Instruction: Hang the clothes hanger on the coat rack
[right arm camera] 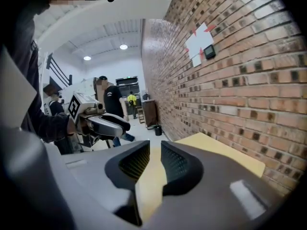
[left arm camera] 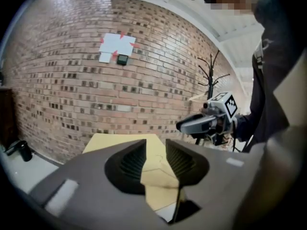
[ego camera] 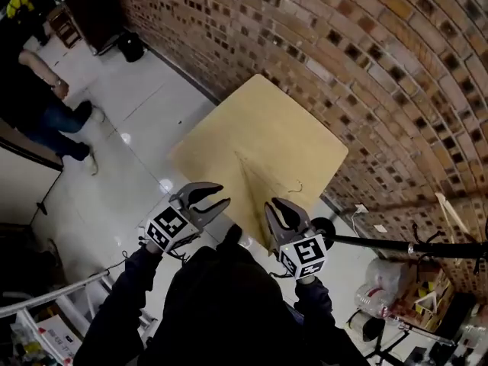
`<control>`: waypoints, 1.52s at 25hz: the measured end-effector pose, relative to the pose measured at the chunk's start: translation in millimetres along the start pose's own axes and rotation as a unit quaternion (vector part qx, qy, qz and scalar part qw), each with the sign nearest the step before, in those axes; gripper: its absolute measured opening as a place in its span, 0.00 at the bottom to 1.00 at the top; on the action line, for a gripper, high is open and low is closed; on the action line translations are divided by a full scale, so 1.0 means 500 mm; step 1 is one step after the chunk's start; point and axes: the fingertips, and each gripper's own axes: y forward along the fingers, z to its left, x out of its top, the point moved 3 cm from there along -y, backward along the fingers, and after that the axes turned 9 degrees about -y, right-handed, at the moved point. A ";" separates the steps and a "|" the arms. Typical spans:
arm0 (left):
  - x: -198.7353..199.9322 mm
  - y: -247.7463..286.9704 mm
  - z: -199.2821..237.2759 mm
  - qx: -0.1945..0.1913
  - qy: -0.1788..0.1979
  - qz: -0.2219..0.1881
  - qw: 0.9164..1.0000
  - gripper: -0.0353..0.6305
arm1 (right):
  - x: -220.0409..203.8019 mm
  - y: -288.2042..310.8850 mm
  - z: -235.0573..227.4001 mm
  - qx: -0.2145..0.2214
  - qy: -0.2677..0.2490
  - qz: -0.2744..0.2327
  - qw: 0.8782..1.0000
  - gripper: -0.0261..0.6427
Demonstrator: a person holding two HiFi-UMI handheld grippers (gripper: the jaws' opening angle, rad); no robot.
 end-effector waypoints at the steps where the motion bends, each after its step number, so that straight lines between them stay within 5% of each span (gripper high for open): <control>1: 0.012 0.026 0.009 -0.016 0.006 0.008 1.000 0.26 | -0.004 -0.005 -0.023 -0.018 0.008 0.001 1.000 0.16; 6: 0.054 0.144 0.034 -0.106 0.034 0.052 0.992 0.27 | -0.031 -0.050 -0.102 -0.117 0.060 0.012 0.991 0.16; 14: 0.078 0.276 0.060 -0.246 0.076 0.115 0.960 0.29 | -0.069 -0.084 -0.151 -0.258 0.128 0.046 0.956 0.16; 19: 0.064 0.328 0.081 -0.330 0.114 0.158 0.924 0.30 | -0.091 -0.085 -0.142 -0.340 0.170 0.065 0.923 0.17; 26: 0.008 0.377 0.108 -0.380 0.159 0.227 0.883 0.30 | -0.158 -0.066 -0.121 -0.378 0.205 0.109 0.896 0.22; 33: -0.203 0.477 0.153 -0.389 0.243 0.364 0.810 0.32 | -0.349 -0.026 -0.079 -0.353 0.247 0.208 0.878 0.25; 38: -0.307 0.538 0.187 -0.378 0.295 0.421 0.770 0.32 | -0.473 0.032 -0.055 -0.293 0.245 0.289 0.878 0.26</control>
